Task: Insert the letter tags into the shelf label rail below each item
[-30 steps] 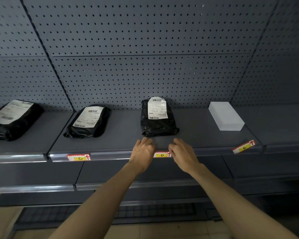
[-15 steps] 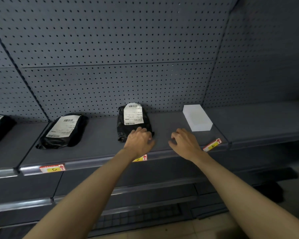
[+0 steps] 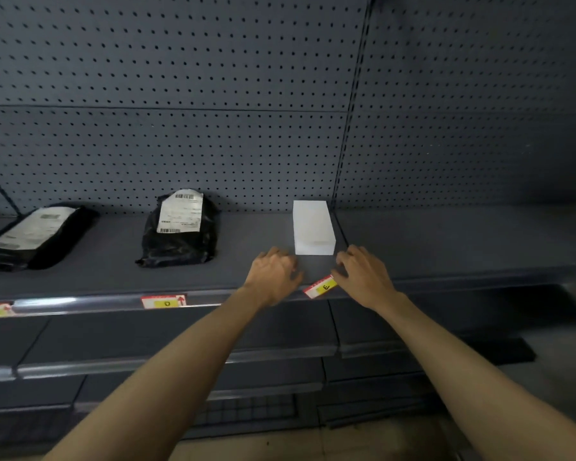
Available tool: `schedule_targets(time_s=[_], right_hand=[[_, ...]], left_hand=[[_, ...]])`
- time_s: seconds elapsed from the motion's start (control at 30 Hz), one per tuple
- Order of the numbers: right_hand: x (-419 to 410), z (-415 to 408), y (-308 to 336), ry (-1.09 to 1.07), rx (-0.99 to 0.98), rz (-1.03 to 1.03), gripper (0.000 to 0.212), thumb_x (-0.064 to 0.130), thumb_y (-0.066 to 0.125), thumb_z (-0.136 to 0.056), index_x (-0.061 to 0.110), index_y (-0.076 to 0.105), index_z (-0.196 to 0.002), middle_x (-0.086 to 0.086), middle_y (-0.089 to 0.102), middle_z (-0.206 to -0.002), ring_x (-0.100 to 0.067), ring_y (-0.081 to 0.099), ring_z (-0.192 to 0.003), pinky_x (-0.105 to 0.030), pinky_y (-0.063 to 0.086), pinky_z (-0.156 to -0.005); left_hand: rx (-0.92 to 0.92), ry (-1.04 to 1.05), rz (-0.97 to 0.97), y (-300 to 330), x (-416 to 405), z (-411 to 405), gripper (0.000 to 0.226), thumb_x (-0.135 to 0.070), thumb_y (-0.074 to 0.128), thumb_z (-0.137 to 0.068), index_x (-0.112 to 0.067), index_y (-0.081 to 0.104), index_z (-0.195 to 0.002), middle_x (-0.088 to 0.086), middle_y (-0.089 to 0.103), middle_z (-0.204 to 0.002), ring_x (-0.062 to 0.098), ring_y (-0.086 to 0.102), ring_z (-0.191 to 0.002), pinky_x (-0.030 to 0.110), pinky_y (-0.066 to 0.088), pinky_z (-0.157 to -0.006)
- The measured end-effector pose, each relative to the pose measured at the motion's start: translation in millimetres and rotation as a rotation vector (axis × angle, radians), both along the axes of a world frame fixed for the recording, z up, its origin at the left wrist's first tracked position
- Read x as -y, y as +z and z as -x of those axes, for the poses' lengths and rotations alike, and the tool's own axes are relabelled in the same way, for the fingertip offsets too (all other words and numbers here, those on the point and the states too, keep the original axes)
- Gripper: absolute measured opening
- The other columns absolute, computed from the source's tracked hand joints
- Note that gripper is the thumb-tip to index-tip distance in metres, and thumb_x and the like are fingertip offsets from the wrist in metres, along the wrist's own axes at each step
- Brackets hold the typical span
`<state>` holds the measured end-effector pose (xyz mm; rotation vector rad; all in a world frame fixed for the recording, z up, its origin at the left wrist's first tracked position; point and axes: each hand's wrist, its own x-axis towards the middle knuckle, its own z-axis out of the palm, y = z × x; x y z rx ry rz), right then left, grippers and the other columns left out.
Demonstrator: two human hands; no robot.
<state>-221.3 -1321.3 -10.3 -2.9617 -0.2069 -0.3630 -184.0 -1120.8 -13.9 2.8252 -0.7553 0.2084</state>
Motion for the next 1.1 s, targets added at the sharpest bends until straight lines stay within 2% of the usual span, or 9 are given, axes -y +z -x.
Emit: schedule_targets(time_s=[0.17,0.3,0.47,0.53,0.73,0.87,0.93,1.0,1.1], right_hand=[[11,-2,-22,0.094,-0.006,-0.017,0.018,0.024,0.055,-0.095,0.012,0.059,-0.107,-0.006,0.057,-0.106,-0.021,0.057,-0.092,-0.027,0.044,-0.069],[12,-5,-33,0.17,-0.019,-0.062,0.016,0.019,0.053,-0.096,0.012,0.058,-0.11,-0.007,0.057,-0.108,-0.021,0.057,-0.092,-0.03,0.051,-0.073],[17,-4,-39,0.194,0.022,-0.046,0.006,0.013,0.056,-0.094,0.009,0.06,-0.095,-0.008,0.057,-0.098,-0.022,0.056,-0.087,-0.029,0.045,-0.065],[21,-4,-40,0.187,0.024,-0.031,0.005,0.011,0.058,-0.092,0.008,0.061,-0.091,-0.008,0.056,-0.096,-0.023,0.056,-0.087,-0.033,0.049,-0.066],[24,-1,-43,0.153,0.003,0.014,0.009,0.011,0.063,-0.089,0.01,0.066,-0.098,-0.006,0.06,-0.101,-0.02,0.055,-0.091,-0.033,0.05,-0.078],[19,2,-49,0.11,-0.019,0.07,0.011,0.005,0.066,-0.085,0.008,0.069,-0.096,-0.008,0.063,-0.097,-0.023,0.058,-0.09,-0.033,0.047,-0.078],[20,1,-52,0.098,0.011,0.11,0.013,0.0,0.068,-0.081,0.008,0.07,-0.091,-0.009,0.065,-0.092,-0.025,0.06,-0.086,-0.034,0.047,-0.077],[19,1,-52,0.122,-0.04,0.15,0.016,-0.001,0.063,-0.083,0.005,0.069,-0.095,-0.011,0.064,-0.097,-0.027,0.059,-0.092,-0.035,0.045,-0.083],[24,0,-46,0.129,-0.034,0.098,0.015,0.009,0.058,-0.091,0.007,0.068,-0.102,-0.009,0.064,-0.102,-0.023,0.058,-0.095,-0.034,0.046,-0.087]], left_hand=[[-0.005,0.03,-0.061,-31,28,9,0.032,-0.037,0.053,-0.092,-0.013,0.062,-0.111,0.009,0.059,-0.122,0.025,0.05,-0.114,0.037,0.041,-0.096],[0.056,0.089,-0.138,-49,40,13,0.029,-0.025,0.053,-0.092,-0.011,0.06,-0.116,0.01,0.057,-0.125,0.027,0.048,-0.114,0.037,0.038,-0.096],[0.085,0.138,-0.121,-58,48,18,0.024,-0.018,0.056,-0.089,-0.012,0.061,-0.111,0.009,0.058,-0.12,0.027,0.048,-0.109,0.037,0.039,-0.093],[0.103,0.131,-0.127,-57,49,18,0.022,-0.016,0.057,-0.087,-0.012,0.061,-0.108,0.009,0.058,-0.118,0.027,0.048,-0.107,0.036,0.038,-0.091],[0.18,0.081,-0.209,-50,50,17,0.02,-0.013,0.067,-0.082,-0.012,0.062,-0.102,0.008,0.06,-0.107,0.025,0.05,-0.098,0.035,0.041,-0.086],[0.15,0.113,-0.222,-52,52,17,0.018,-0.014,0.071,-0.079,-0.016,0.067,-0.097,0.004,0.062,-0.102,0.022,0.052,-0.095,0.033,0.043,-0.083],[0.154,0.104,-0.241,-57,53,15,0.021,-0.013,0.068,-0.081,-0.016,0.066,-0.102,0.005,0.061,-0.108,0.023,0.051,-0.1,0.033,0.042,-0.086],[0.12,0.079,-0.26,-60,53,14,0.024,-0.011,0.059,-0.087,-0.014,0.063,-0.11,0.007,0.057,-0.116,0.025,0.049,-0.108,0.035,0.039,-0.092],[0.102,0.099,-0.201,-52,51,15,0.022,-0.017,0.049,-0.092,-0.014,0.062,-0.109,0.008,0.058,-0.118,0.025,0.05,-0.108,0.036,0.039,-0.093]])
